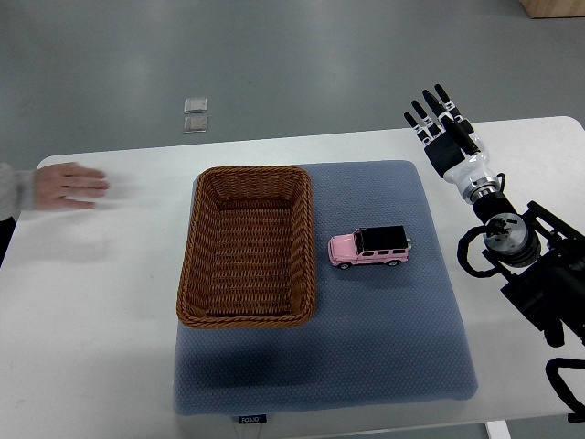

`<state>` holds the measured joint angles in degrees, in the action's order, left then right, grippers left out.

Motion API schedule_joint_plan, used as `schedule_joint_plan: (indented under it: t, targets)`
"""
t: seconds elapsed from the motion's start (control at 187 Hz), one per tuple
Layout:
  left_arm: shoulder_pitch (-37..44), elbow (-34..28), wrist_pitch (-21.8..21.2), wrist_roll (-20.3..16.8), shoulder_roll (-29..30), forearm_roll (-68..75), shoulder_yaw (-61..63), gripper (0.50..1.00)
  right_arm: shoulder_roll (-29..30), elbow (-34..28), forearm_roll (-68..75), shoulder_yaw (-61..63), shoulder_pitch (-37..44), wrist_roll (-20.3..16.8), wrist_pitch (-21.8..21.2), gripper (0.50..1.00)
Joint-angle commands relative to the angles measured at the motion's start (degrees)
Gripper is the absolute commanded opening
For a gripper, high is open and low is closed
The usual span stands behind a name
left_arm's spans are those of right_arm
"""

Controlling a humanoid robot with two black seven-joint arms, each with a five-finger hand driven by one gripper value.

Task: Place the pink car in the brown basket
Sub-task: 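Raise the right hand above the mat near the pink car, then lower the right hand onto the pink toy car from above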

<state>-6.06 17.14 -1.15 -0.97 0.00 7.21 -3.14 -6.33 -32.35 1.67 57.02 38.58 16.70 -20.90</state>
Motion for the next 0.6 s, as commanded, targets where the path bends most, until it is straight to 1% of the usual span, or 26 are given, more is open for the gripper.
schedule_joint_plan:
  t: [0.0, 0.208, 0.31, 0.411, 0.433, 0.497, 0.54, 0.593]
  targets:
    - [0.0, 0.0, 0.0, 0.0, 0.0, -0.01, 0.24, 1.0, 0.0, -0.08, -0.09, 0.03, 0.01, 0.0, -0.02, 0.905]
    - [0.0, 0.0, -0.08, 0.0, 0.0, -0.1, -0.2, 1.0, -0.97, -0.52, -1.14, -0.68, 0.62, -0.09, -0.99, 0.905]
    - [0.0, 0.0, -0.08, 0.0, 0.0, -0.1, -0.2, 1.0, -3.95, -0.69, -10.72, -4.98, 3.79, -0.97, -2.13, 0.905]
    - [-0.09, 0.0, -0.08, 0.0, 0.0, -0.1, -0.2, 1.0, -8.96, -1.66, -23.29, -11.22, 7.92, -3.08, -6.0, 0.905]
    - [-0.09, 0.0, -0.08, 0.0, 0.0, -0.01, -0.2, 1.0, -10.89, -2.53, -27.93, -13.94, 9.49, -4.3, -7.22, 0.905]
    - [0.0, 0.0, 0.0, 0.0, 0.0, -0.01, -0.2, 1.0, -14.06, -5.09, -35.86, -18.61, 12.49, -6.24, -8.81, 0.905]
    - [-0.09, 0.0, 0.0, 0.0, 0.0, -0.01, -0.2, 1.0, -16.79, -8.6, -41.48, -22.21, 15.04, -7.91, -9.77, 0.905]
    - [-0.09, 0.0, 0.0, 0.0, 0.0, 0.08, -0.2, 1.0, -21.0, -14.4, -48.16, -27.22, 17.67, -9.93, -11.44, 0.905]
